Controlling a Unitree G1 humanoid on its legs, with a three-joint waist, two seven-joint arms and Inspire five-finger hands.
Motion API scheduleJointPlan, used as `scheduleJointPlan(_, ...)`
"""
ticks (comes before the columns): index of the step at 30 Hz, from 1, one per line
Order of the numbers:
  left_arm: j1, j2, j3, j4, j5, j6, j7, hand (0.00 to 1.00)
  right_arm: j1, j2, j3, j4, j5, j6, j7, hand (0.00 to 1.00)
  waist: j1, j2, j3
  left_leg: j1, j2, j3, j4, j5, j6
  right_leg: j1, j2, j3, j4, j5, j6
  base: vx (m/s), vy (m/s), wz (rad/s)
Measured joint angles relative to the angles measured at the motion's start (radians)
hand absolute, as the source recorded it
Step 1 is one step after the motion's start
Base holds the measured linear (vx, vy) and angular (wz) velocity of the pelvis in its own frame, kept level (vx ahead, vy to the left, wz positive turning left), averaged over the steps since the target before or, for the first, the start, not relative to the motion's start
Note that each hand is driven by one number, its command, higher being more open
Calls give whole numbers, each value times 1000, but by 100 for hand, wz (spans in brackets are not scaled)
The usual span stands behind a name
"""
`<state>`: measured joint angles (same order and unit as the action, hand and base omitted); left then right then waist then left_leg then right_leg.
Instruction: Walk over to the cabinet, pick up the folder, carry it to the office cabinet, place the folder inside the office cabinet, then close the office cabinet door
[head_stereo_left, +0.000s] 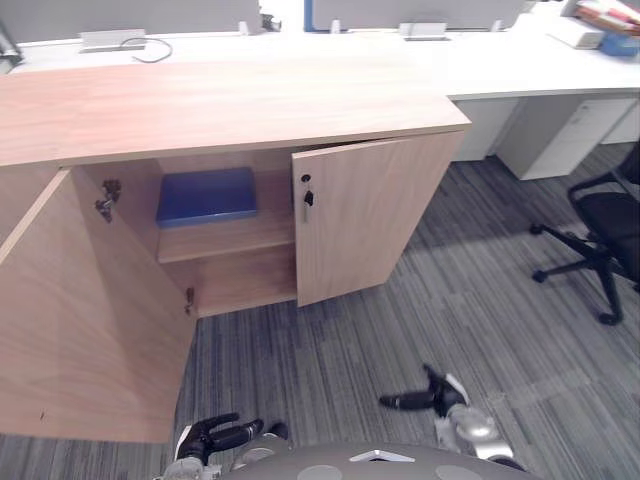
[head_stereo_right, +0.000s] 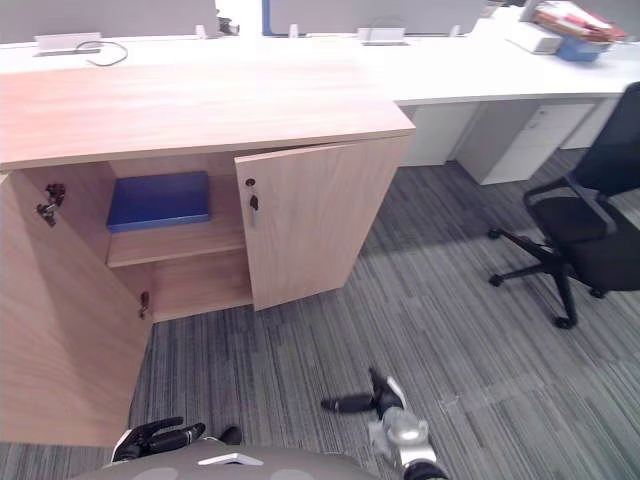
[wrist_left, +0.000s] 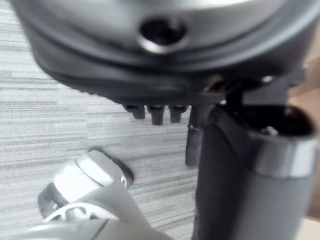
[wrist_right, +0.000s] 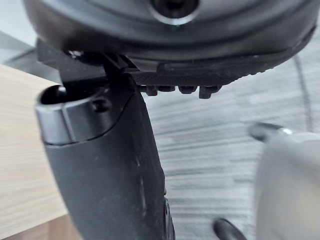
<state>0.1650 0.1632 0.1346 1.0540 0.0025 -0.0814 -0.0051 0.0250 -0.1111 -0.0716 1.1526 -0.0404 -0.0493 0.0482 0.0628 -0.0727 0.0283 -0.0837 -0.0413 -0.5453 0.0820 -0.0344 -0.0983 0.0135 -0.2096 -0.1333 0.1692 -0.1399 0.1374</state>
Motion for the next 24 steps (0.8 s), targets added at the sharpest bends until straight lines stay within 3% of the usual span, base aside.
scheduleJointPlan(4,-11,-7,2,11,1,2,1,100,12,35,-168,78,93,18,-20,100,-14,12,10,7,8,-51,-1,12,-19,58,17,-61,-35,-5,1,-14,-74,47)
scheduleJointPlan(9,-6,-16,34,17,-27,3,0,100,86,79,-336,68,138,14,-98,100,-12,-4,14,28,20,-108,-64,46,-38,94,25,-131,-31,-41,-1,-49,-15,46)
scheduleJointPlan(12,1,-23,56,16,-57,7,0,100,122,91,-367,58,175,16,-103,100,-17,-6,20,5,20,-99,-70,47,-38,92,25,-147,-22,-52,-3,-21,10,44)
scheduleJointPlan(14,1,-30,80,15,-74,19,-6,100,141,105,-368,39,182,14,-104,100,-20,-6,33,-22,20,-47,-47,52,-33,94,20,-171,-5,-64,-1,-2,21,46)
scheduleJointPlan(17,-11,-29,105,-10,-80,21,-18,100,134,110,-345,1,162,16,-104,100,-46,-16,59,-108,72,271,58,53,24,114,-11,-250,40,-90,1,18,61,71)
scheduleJointPlan(18,-21,-24,115,-14,-83,20,-22,100,123,108,-340,1,161,18,-104,100,-39,-24,65,-142,117,453,124,55,59,119,-36,-273,55,-91,10,34,89,42)
scheduleJointPlan(20,-31,-19,109,-17,-106,20,-28,100,105,104,-349,2,132,20,-99,100,-42,-10,75,-174,160,665,203,36,123,148,-58,-311,59,-94,28,85,63,63)
scheduleJointPlan(22,-44,-15,79,-6,-119,21,-32,100,78,96,-372,16,125,22,-97,100,-46,-7,75,-190,156,788,218,7,173,163,-100,-353,55,-84,41,162,121,81)
scheduleJointPlan(23,-56,-6,63,-2,-126,21,-40,100,63,97,-391,23,126,22,-88,100,-63,-15,78,-194,158,870,224,-16,210,178,-123,-380,56,-68,31,226,183,128)
scheduleJointPlan(24,-60,-7,53,-1,-135,20,-49,100,58,94,-419,24,127,22,-78,100,-81,3,84,-194,160,924,226,-18,213,190,-133,-406,72,-41,13,200,165,144)
